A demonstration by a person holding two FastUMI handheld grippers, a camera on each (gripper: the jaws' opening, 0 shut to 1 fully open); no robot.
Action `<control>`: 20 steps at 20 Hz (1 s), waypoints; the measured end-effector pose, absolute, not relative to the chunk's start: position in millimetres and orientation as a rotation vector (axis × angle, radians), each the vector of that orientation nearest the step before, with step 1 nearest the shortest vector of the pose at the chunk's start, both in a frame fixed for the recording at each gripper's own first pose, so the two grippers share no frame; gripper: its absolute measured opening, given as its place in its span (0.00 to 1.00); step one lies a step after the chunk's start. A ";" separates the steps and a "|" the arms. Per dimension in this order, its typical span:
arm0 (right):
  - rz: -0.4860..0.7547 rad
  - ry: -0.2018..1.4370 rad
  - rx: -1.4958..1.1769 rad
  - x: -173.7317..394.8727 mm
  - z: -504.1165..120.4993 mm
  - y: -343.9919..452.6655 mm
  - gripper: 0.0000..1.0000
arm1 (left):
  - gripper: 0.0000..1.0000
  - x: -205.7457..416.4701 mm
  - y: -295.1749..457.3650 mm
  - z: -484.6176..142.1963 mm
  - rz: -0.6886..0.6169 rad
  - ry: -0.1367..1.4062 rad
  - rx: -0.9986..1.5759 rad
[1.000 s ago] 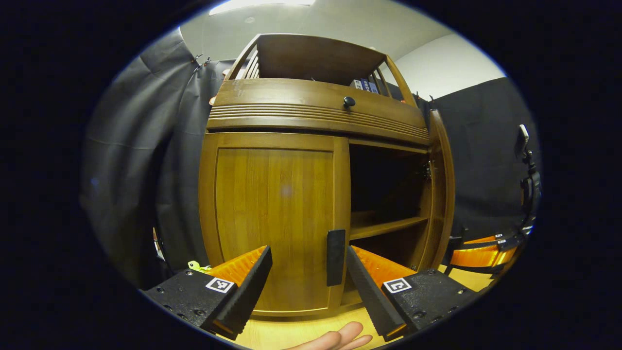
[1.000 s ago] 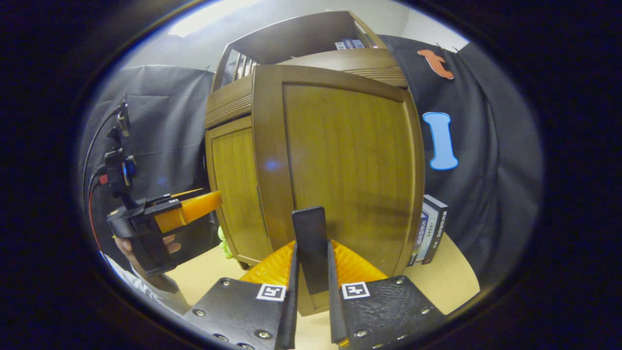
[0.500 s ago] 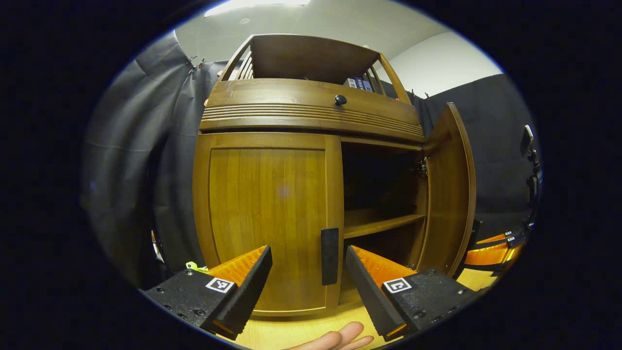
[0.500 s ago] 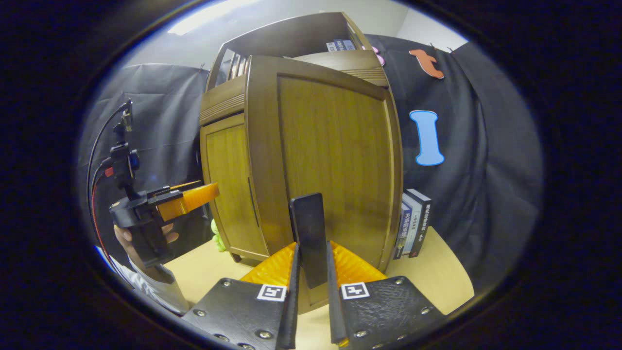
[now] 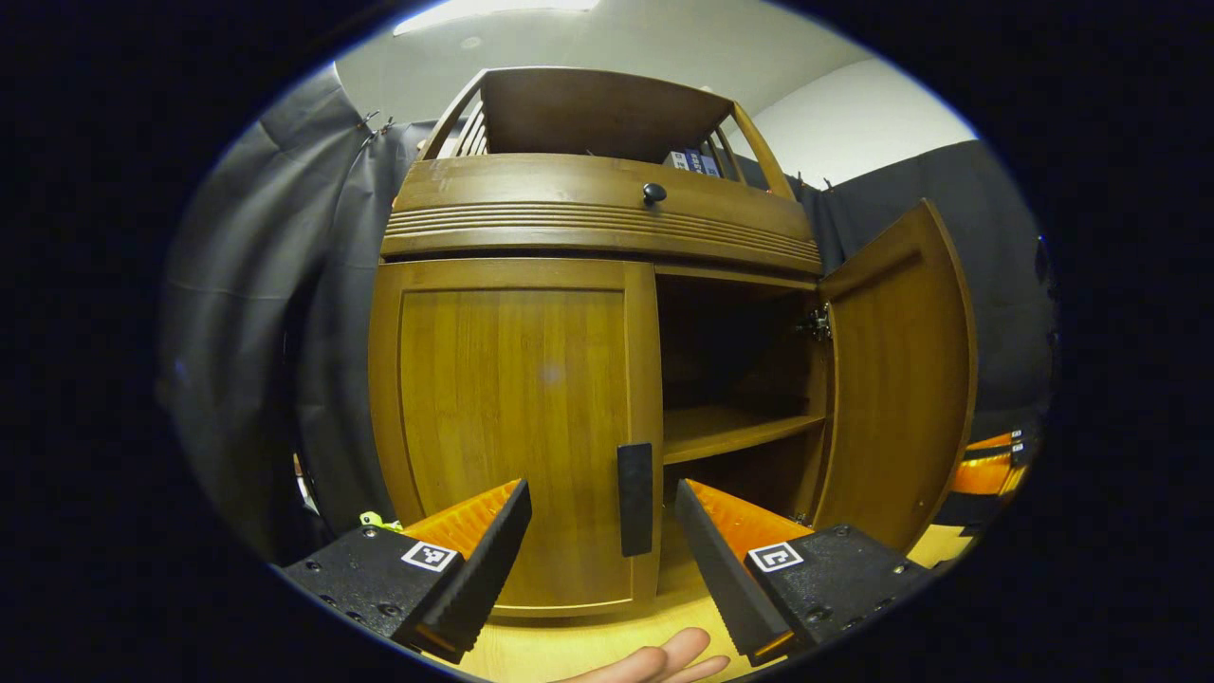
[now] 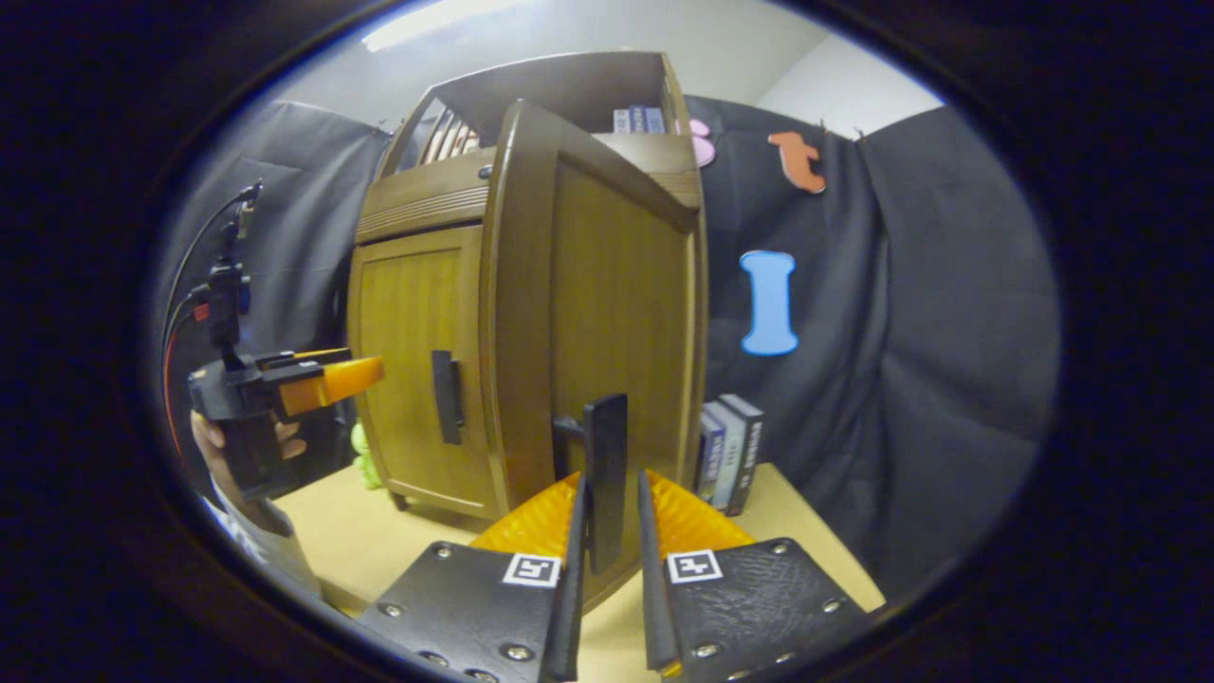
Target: Open the right door of the double-door shoe cabinet with the right hand, and open the left door with the left hand.
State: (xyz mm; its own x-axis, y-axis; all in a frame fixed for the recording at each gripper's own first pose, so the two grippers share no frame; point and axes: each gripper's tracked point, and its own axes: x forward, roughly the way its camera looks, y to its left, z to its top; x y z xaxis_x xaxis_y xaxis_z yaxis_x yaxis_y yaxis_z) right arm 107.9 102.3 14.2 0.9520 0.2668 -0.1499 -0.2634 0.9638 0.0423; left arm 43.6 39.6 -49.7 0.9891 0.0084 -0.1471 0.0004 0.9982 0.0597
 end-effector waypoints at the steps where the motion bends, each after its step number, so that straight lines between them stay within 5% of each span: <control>1: 0.218 0.174 0.026 100.1 11.7 79.2 0.27 | 0.96 44.0 38.8 -50.0 0.001 0.150 0.061; 2: 0.209 0.170 0.034 83.8 13.2 67.7 0.00 | 0.96 43.6 37.9 -51.5 0.001 0.152 0.064; 7: 0.104 0.176 0.023 112.0 10.2 -1.8 0.02 | 0.96 46.7 33.1 -55.9 -0.002 0.162 0.072; 20: 0.180 0.182 0.079 131.9 4.7 -33.8 0.01 | 0.96 61.0 19.3 -65.1 -0.029 0.165 0.032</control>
State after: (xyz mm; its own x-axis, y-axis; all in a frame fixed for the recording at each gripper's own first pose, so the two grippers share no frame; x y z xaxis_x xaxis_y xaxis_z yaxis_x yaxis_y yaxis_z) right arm 131.9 -33.8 4.7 0.9674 0.1853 -0.1727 -0.1710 0.9808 0.0942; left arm 61.0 19.3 -65.1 0.9860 -0.0265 -0.1648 0.0318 0.9991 0.0294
